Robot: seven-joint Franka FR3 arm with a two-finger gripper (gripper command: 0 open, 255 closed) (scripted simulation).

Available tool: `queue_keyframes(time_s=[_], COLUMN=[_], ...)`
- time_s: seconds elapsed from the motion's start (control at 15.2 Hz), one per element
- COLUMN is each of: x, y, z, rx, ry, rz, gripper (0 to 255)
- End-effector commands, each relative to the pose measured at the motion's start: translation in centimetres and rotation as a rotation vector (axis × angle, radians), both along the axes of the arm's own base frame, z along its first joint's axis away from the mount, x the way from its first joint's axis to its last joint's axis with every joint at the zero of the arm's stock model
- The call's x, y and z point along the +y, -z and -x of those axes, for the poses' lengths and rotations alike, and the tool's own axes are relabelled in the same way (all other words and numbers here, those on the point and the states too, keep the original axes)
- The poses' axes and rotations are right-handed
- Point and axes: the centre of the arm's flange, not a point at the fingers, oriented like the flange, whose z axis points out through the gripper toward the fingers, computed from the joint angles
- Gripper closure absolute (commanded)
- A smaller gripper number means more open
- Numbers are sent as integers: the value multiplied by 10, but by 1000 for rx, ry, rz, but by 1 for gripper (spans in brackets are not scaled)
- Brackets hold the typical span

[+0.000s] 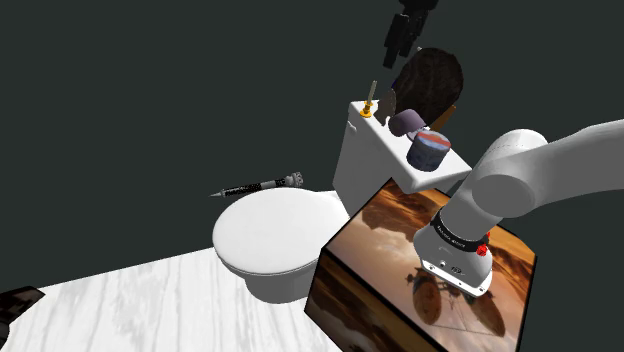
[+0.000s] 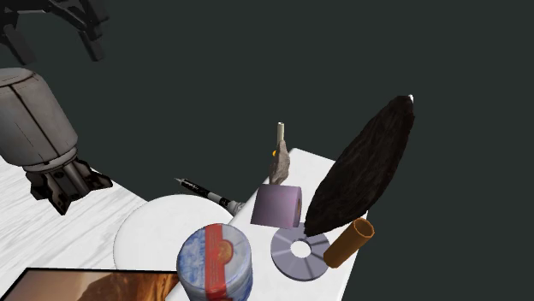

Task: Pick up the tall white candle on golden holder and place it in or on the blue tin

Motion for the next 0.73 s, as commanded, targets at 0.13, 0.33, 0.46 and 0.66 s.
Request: queue_keyframes(time_s=[0.13,0.33,0.46,0.66], x=[-21,-53,-74,-106], y=[16,40,55,79], z=[-2,-6,-9,-16], rx=[-25,-62,-87,-124], ry=[-8,-19,-26,-38], rz=[-5,-14,-19,-27], gripper=[0,0,0,0])
